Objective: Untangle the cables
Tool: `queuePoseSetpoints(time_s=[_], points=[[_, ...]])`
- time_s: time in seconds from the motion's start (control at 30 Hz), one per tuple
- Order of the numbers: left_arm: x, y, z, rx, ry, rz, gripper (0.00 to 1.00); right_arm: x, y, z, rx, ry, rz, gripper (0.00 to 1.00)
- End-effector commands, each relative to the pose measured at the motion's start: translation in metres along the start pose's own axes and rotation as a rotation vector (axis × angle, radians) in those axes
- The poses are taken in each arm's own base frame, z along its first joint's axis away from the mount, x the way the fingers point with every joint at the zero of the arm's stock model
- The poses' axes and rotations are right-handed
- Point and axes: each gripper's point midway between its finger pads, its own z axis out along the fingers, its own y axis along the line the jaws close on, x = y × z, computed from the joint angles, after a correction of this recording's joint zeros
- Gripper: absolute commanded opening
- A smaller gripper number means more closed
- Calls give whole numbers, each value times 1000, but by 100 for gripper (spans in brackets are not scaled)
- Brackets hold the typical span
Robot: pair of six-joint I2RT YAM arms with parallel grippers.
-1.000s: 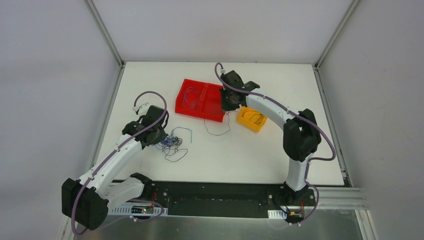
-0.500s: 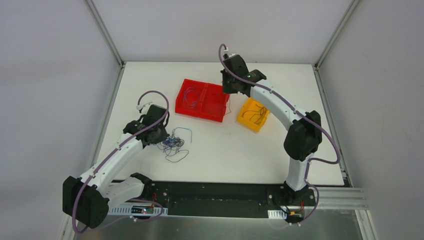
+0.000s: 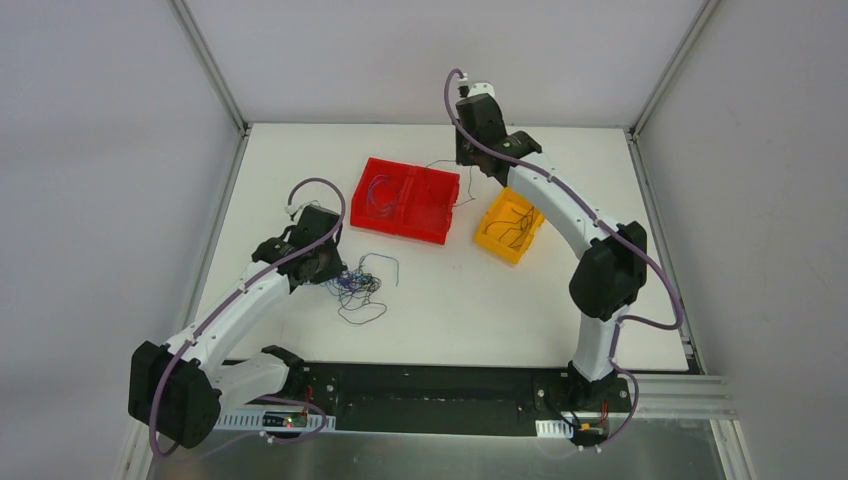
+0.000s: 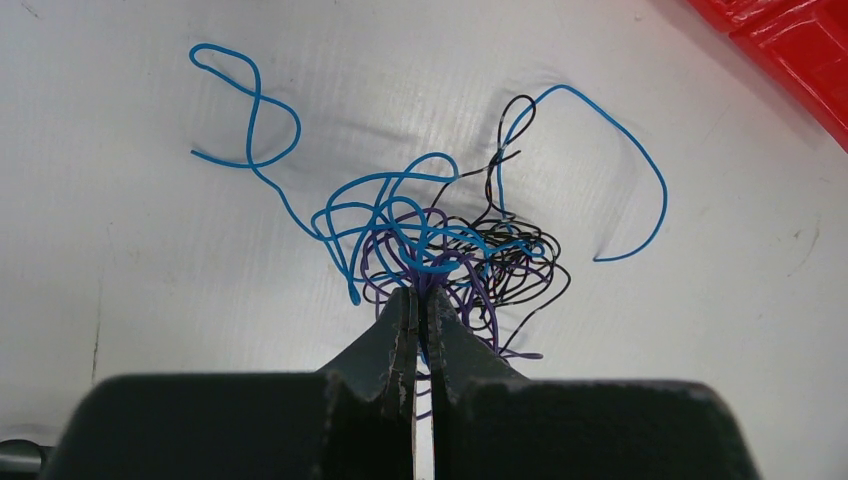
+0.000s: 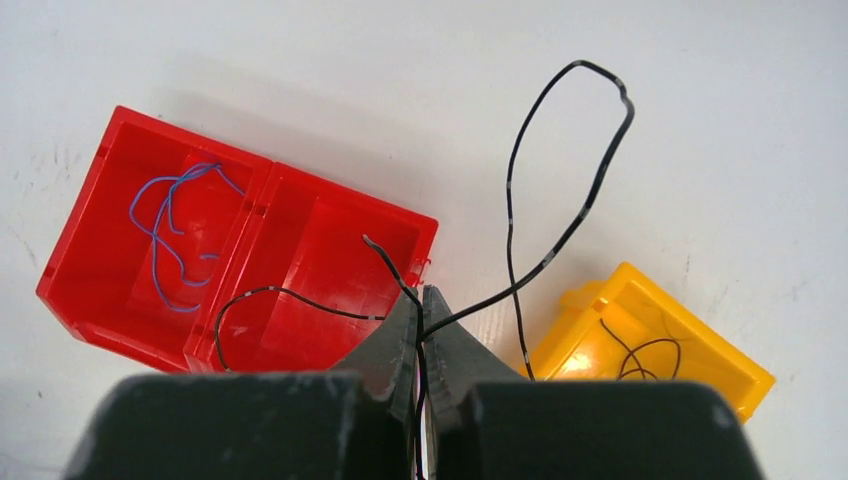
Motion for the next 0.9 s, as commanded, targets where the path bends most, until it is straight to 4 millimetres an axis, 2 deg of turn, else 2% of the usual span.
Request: queuePoseSetpoints(time_s=[0.0, 0.2, 0.47, 0.7, 0.87], points=[[-5, -6, 0, 30, -9, 5, 0, -41, 0, -6, 32, -127, -16, 0], [-3, -6, 2, 29, 0, 4, 0, -27, 11, 23, 217, -201, -178, 0], [-4, -4, 0, 28, -8, 12, 0, 16, 55, 54, 298, -159, -384, 0], [-1, 0, 1, 19, -14, 15, 0, 69, 87, 65, 157, -30, -374, 0], [-1, 0, -1, 27, -18, 17, 0, 96, 88, 79, 56, 87, -278, 0]])
